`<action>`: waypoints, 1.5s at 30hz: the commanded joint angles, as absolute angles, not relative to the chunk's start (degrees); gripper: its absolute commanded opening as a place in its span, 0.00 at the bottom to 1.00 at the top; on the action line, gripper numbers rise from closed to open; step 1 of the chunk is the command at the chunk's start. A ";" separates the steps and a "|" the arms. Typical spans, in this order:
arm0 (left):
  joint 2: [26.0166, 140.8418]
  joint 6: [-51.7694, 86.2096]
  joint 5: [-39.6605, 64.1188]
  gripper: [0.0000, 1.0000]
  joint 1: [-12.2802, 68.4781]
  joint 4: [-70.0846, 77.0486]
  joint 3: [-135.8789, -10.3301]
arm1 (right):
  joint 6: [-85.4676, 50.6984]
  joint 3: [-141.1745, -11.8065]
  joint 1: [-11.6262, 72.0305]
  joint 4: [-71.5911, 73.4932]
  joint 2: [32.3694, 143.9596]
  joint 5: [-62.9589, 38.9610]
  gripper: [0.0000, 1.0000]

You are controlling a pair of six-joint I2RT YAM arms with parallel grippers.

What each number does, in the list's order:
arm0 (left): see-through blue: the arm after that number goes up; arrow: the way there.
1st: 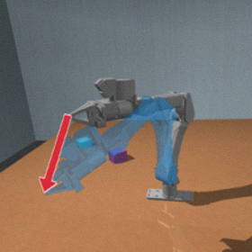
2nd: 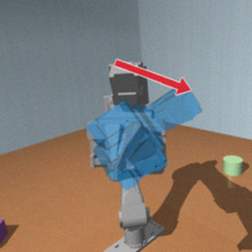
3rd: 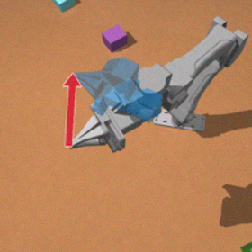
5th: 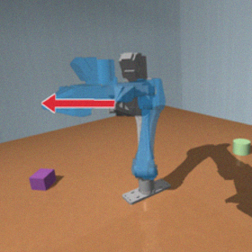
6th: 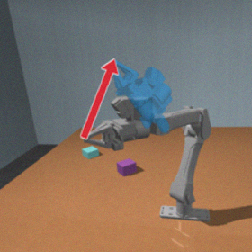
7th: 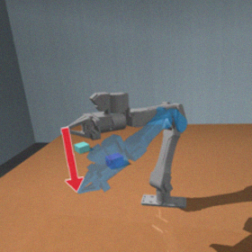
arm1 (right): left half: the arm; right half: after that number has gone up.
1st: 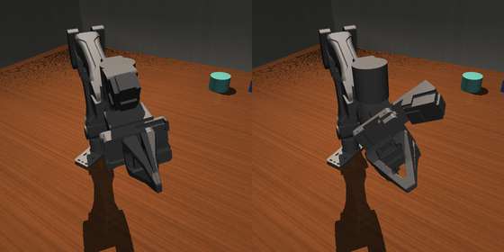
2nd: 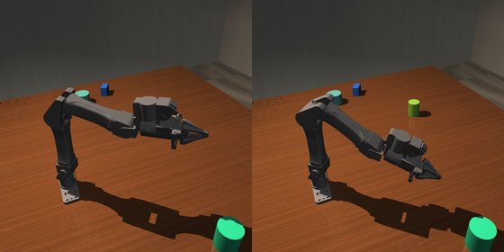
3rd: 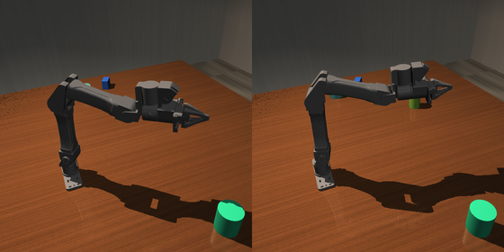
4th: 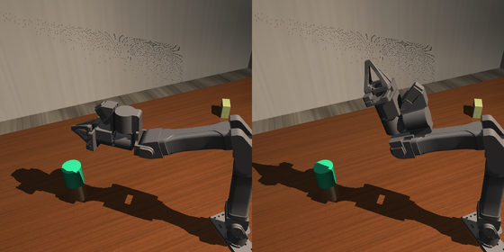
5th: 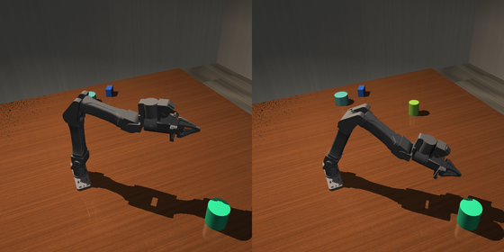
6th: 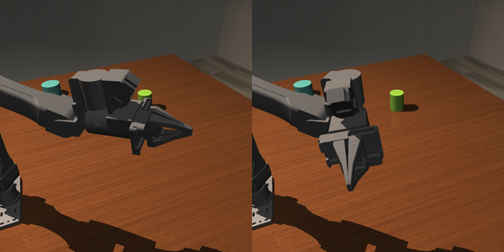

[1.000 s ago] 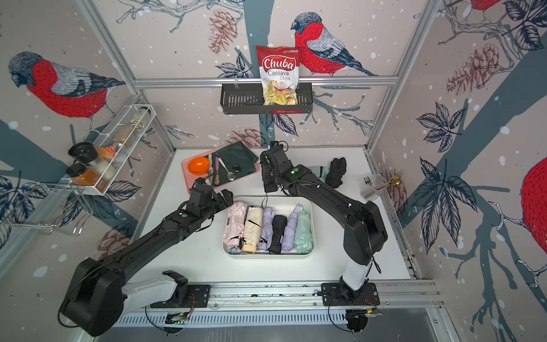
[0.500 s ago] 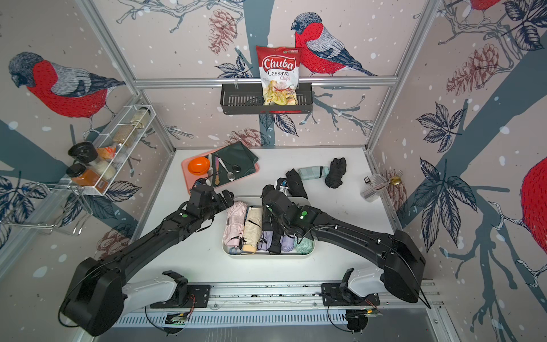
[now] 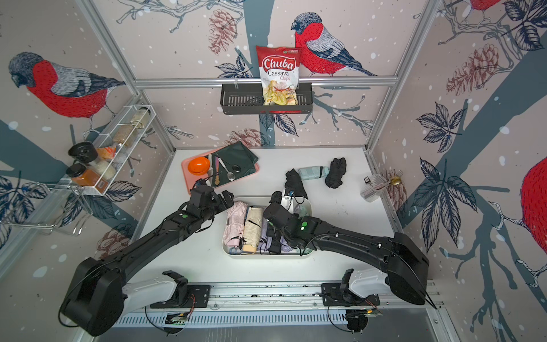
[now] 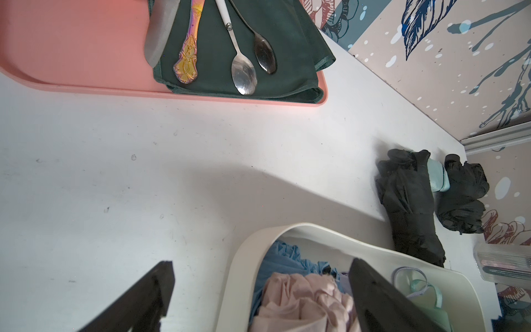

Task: Put the umbrella into the storage box
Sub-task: Place the umbrella in the storage box.

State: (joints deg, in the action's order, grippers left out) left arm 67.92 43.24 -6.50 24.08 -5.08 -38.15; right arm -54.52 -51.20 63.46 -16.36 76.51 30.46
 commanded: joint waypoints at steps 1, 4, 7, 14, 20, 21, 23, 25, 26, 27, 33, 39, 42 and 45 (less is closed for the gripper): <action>68.01 43.24 -7.21 0.98 23.95 -3.61 -38.03 | -53.55 -52.75 63.86 -13.76 77.82 36.10 0.36; 68.12 43.29 -7.21 0.98 23.91 -3.55 -38.12 | -52.18 -53.57 64.50 -13.87 79.97 37.51 0.36; 68.12 43.31 -7.37 0.98 23.91 -3.60 -38.06 | -51.16 -54.36 65.52 -14.30 81.55 37.79 0.36; 68.43 43.42 -7.37 0.98 23.91 -3.35 -38.08 | -50.54 -53.71 68.36 -15.38 82.34 37.24 0.37; 69.12 43.64 -7.08 0.98 23.91 -3.27 -38.24 | -50.50 -52.11 70.17 -14.42 82.87 35.45 0.37; 69.21 43.53 -6.99 0.98 23.91 -3.34 -38.40 | -50.61 -52.01 70.29 -14.50 83.11 35.19 0.38; 69.50 43.42 -6.86 0.98 23.97 -3.34 -38.52 | -51.26 -51.81 70.39 -14.75 83.50 34.42 0.39; 69.75 43.33 -6.85 0.98 23.91 -3.35 -38.67 | -51.74 -51.52 70.49 -14.46 83.86 33.77 0.40; 69.79 43.33 -6.90 0.98 23.92 -3.31 -38.73 | -51.85 -51.34 70.49 -14.12 83.98 33.34 0.41; 69.96 43.33 -6.87 0.98 23.91 -3.26 -38.72 | -51.99 -51.24 70.51 -13.73 84.15 32.80 0.41; 71.09 43.33 -6.42 0.98 23.91 -3.00 -39.27 | -52.38 -50.67 70.49 -12.02 86.09 29.81 0.46; 71.63 43.32 -6.07 0.98 23.91 -2.92 -39.47 | -52.79 -50.65 70.49 -13.26 85.86 29.61 0.68; 71.38 43.24 -6.06 0.98 23.91 -2.99 -39.50 | -52.18 -50.60 70.35 -13.48 83.41 30.20 0.81; 71.08 43.13 -6.21 0.98 23.91 -3.03 -39.47 | -51.46 -49.89 69.58 -12.75 80.56 30.04 0.89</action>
State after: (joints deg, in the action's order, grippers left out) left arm 71.46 43.46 -6.15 24.08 -4.99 -39.03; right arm -52.40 -50.26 70.04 -13.93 82.17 29.54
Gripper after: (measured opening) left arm 0.982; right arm 0.890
